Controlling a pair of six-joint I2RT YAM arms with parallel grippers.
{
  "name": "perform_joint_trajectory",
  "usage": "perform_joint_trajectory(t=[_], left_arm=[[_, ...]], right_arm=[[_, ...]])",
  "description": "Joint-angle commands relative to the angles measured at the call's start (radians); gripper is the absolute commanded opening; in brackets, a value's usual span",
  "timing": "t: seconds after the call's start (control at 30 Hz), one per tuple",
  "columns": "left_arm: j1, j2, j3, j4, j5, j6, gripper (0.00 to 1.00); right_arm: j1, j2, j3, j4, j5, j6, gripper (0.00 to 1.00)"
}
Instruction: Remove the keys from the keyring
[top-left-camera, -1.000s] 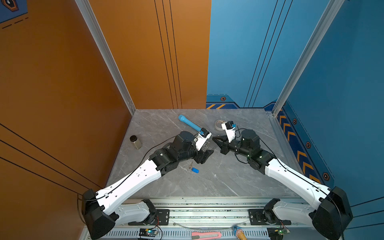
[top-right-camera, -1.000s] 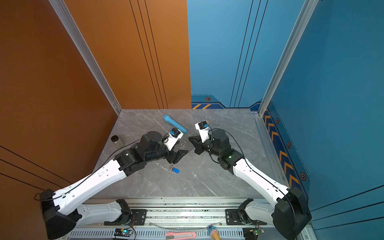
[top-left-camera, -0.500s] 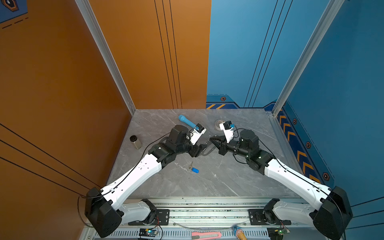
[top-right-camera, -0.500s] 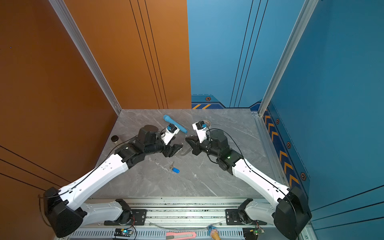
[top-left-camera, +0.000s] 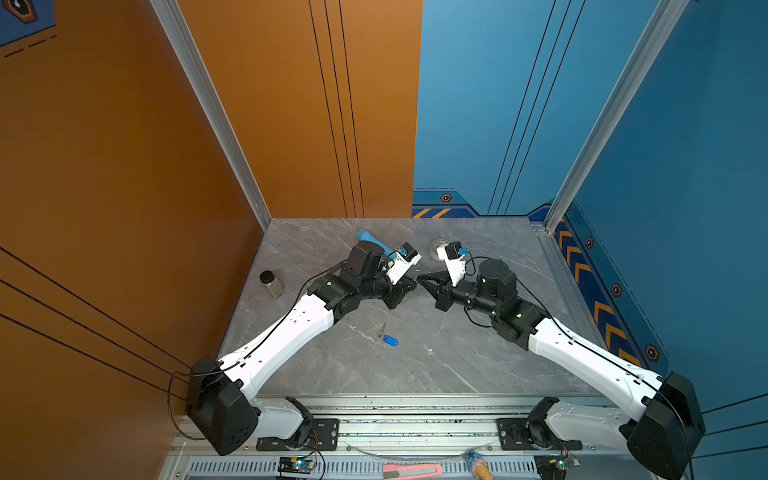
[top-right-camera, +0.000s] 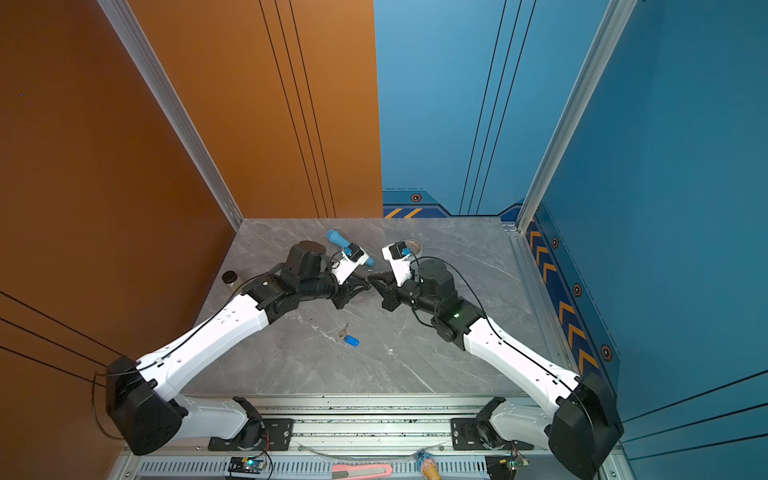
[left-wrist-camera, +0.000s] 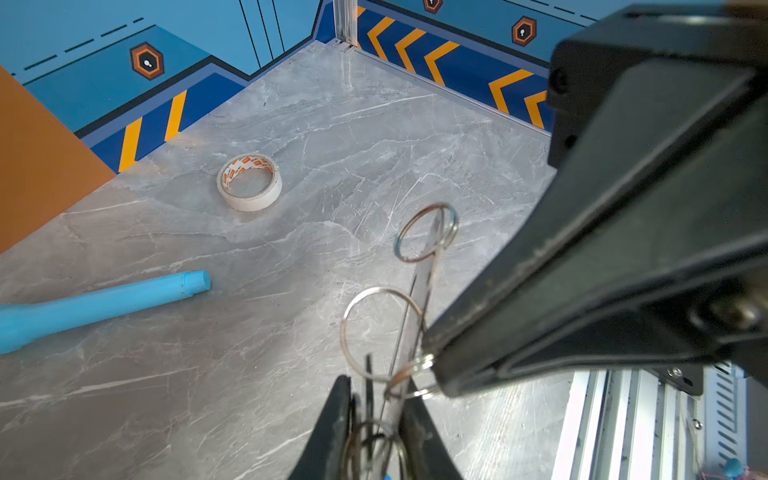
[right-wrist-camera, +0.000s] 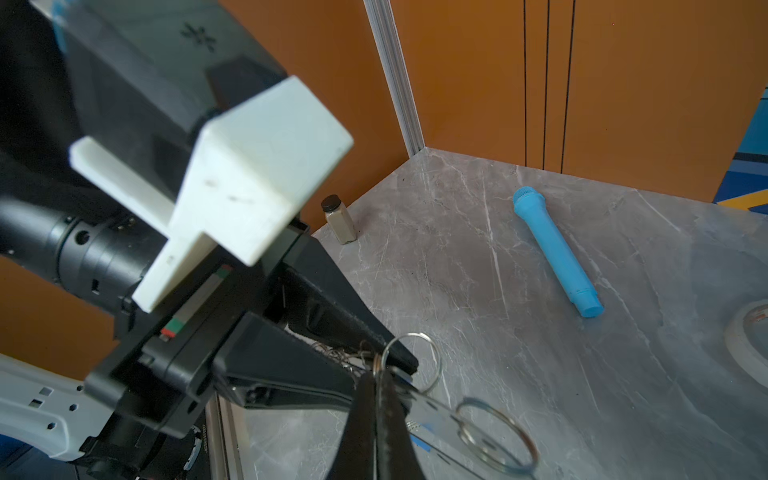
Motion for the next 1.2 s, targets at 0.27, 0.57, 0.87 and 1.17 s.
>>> perform_joint_trajectory(t=[0.27,0.57,0.87,1.17], left_arm=[[0.028,-0.019,0.05,-0.041,0.043,-0.072,0.0],[0.051,-0.022,0.064,0.128,0.031,-0.313,0.0],[0.024,-0.049,0.009,0.555,0.101,-0.655,0.0],[0.01,-0.054,0.003,0.698,0.086,-0.8,0.0]], right_arm=[[-0.009,-0.011,0.071,-0.028,-0.018,-0.038,0.11],[-0.118,-0.116,0.004,-0.028,-0.021,0.024,0.41],[-0.142,-0.153,-0.135,0.294,-0.025,0.405,0.51],[-0.133,-0.123,-0.162,0.5,-0.044,0.615,0.51]])
